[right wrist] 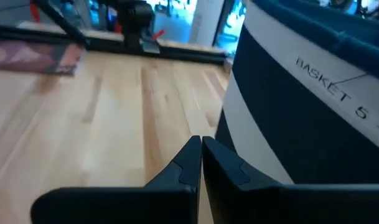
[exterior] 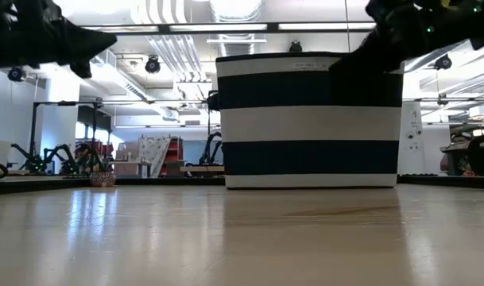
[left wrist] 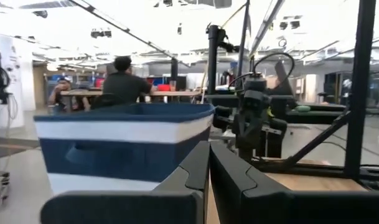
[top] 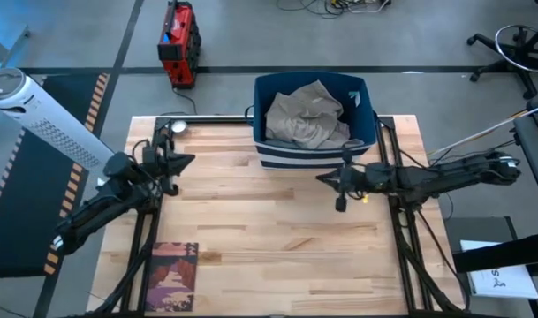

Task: Sort clothes
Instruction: Return to Home Position

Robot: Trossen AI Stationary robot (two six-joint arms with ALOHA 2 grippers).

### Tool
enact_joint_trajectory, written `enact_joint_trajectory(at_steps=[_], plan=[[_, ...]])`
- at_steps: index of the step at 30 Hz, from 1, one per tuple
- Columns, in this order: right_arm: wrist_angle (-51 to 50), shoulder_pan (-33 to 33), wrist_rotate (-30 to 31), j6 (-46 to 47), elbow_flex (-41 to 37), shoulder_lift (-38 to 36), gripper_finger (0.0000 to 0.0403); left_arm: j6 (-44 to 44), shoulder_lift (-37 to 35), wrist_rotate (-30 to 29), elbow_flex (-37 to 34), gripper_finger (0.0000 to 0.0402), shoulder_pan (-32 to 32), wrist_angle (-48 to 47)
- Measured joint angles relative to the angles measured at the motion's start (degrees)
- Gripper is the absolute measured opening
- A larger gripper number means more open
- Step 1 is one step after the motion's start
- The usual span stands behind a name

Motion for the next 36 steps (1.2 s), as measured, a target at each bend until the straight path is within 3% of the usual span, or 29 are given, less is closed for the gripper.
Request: enact_joint_trajectory(at_steps=[7,17,28,36], plan=[[6.67,-0.96,-1.04,-0.11,-8.62,-7.96,0.0000,-0.33,-0.18,-0.15,-2.68,0.0000,-2.54,1.27],[7.58,-1.89,-3.32,2.35,-14.89,-19.95,0.0000,1.87,-0.05,-10.75,-5.58,0.0000,-11.94,3.91],[7.13,-1.89,-5.48,4.38,-15.52,-19.91,0.0000,4.59,1.92,-26.75,-5.60,0.0000,-25.31,-0.18],[3.95,-1.89,-5.54,0.84,-15.50,-26.70,0.0000,3.80,2.52,-28.65,-5.60,0.0000,-28.80,-5.01]])
